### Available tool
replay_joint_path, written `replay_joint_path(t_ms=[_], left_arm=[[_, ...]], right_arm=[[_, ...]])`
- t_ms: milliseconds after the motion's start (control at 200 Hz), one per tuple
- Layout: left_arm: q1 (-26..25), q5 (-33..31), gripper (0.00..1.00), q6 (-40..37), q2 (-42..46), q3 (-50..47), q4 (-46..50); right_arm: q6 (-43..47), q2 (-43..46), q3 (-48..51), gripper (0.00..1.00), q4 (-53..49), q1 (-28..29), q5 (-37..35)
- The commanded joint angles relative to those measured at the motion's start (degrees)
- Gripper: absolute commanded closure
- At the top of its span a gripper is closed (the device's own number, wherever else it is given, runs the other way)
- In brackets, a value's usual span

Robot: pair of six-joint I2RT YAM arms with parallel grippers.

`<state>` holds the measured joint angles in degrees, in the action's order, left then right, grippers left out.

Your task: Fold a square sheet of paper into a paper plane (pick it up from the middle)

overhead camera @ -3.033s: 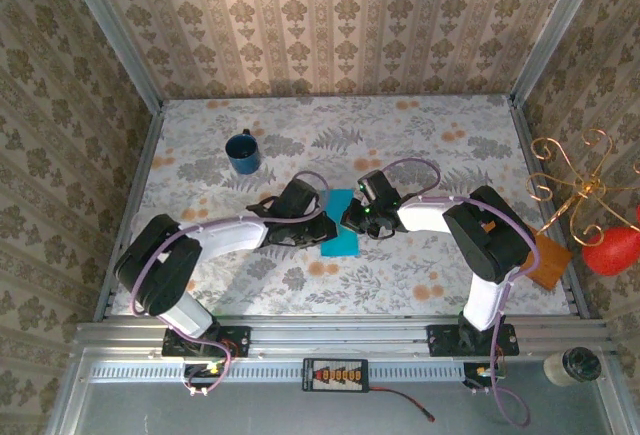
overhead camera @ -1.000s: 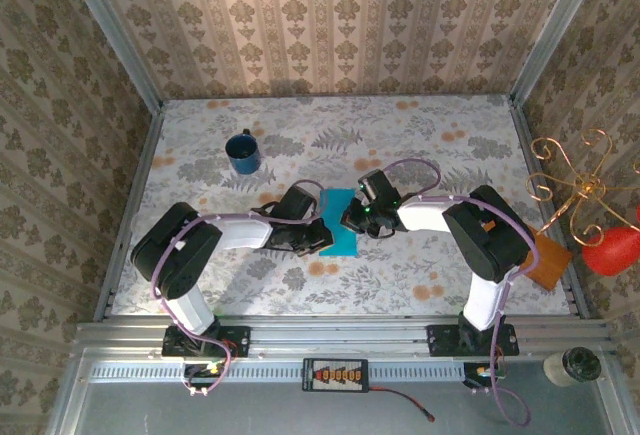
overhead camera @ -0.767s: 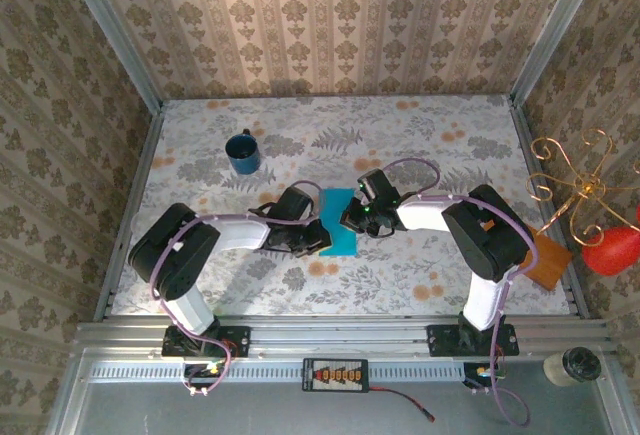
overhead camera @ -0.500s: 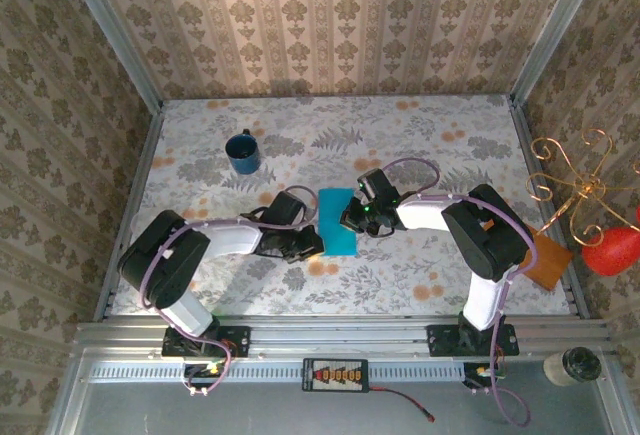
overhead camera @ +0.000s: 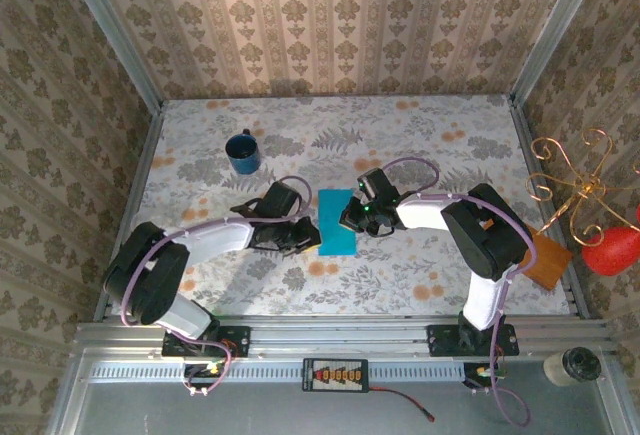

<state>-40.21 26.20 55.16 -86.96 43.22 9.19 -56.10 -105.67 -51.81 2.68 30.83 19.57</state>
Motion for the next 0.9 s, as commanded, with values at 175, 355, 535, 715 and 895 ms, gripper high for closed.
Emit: replay_joint_path(t_ms=[175, 355, 535, 715, 895], left_arm=[[-1.26, -1.0, 0.9, 0.93, -8.88, 6.09, -2.36], [-0.44, -0.81, 0.92, 0.49, -12.06, 6.46, -0.53], [-0.39, -2.45, 0.92, 0.47, -13.21, 5.44, 1.89], [-0.55, -2.9, 0.92, 1.07, -14.16, 3.76, 1.79], [-0.84, -3.38, 0.93, -0.59, -14.9, 4.6, 3.82]], right_arm=[[-0.04, -6.35, 3.66, 0.99, -8.79, -0.7, -7.1], [0.41, -5.87, 3.74, 0.99, -8.43, -0.94, -6.75], [3.65, -3.95, 2.55, 0.99, -6.25, -2.11, -3.02], [9.32, 1.25, -1.86, 0.98, -7.21, -2.74, 1.41], [10.39, 4.81, -4.43, 0.93, -8.18, -2.45, 5.7]])
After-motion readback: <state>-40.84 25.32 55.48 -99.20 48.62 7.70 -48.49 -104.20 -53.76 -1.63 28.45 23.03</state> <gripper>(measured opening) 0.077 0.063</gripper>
